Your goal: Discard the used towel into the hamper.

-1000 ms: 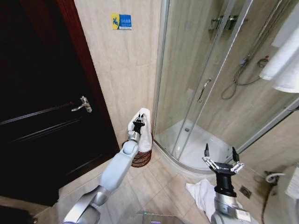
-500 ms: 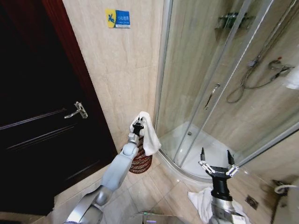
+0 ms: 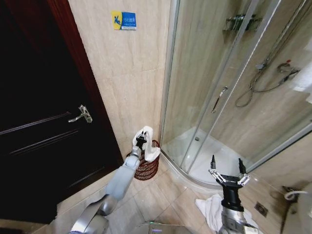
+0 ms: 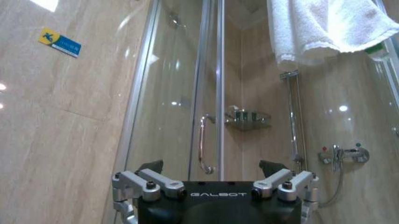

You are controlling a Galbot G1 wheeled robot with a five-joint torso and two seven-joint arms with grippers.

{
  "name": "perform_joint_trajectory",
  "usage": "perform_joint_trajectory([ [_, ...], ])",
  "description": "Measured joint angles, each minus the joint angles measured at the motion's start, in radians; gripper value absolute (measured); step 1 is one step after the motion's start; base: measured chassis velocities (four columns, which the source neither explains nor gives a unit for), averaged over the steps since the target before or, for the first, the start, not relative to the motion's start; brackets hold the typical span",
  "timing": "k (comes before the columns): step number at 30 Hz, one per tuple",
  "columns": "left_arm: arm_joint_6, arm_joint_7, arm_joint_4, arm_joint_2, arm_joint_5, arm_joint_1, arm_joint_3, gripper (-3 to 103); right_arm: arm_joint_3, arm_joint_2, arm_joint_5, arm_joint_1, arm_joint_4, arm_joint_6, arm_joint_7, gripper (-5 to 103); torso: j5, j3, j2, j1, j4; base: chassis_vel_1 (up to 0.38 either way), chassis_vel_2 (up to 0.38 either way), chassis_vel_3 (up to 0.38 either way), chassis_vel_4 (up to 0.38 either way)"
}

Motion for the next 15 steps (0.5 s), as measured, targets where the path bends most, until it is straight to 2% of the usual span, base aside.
perform_joint_trajectory([
  [9, -0.053, 0.007, 0.184, -0.031, 0.069, -0.028, 0.008, 7, 0.014, 0.000, 0.021, -0.009, 0.001, 0.014, 0.000, 100, 0.0000, 0.000, 0.000, 0.000, 0.0000, 0.000, 0.000, 0.000, 0.000],
  [11, -0.056, 0.009, 0.201, -0.034, 0.072, -0.031, 0.007, 7, 0.017, 0.000, 0.025, -0.010, 0.000, 0.017, 0.000, 100, 0.0000, 0.000, 0.000, 0.000, 0.0000, 0.000, 0.000, 0.000, 0.000],
  [14, -0.062, 0.019, 0.308, -0.060, 0.061, -0.049, -0.004, 7, 0.025, 0.000, 0.037, -0.017, -0.004, 0.030, 0.001, 100, 0.0000, 0.000, 0.000, 0.000, -0.0001, 0.000, 0.000, 0.000, 0.000],
  [15, -0.062, 0.019, 0.308, -0.060, 0.061, -0.049, -0.004, 7, 0.025, 0.000, 0.037, -0.017, -0.004, 0.030, 0.001, 100, 0.0000, 0.000, 0.000, 0.000, -0.0001, 0.000, 0.000, 0.000, 0.000],
])
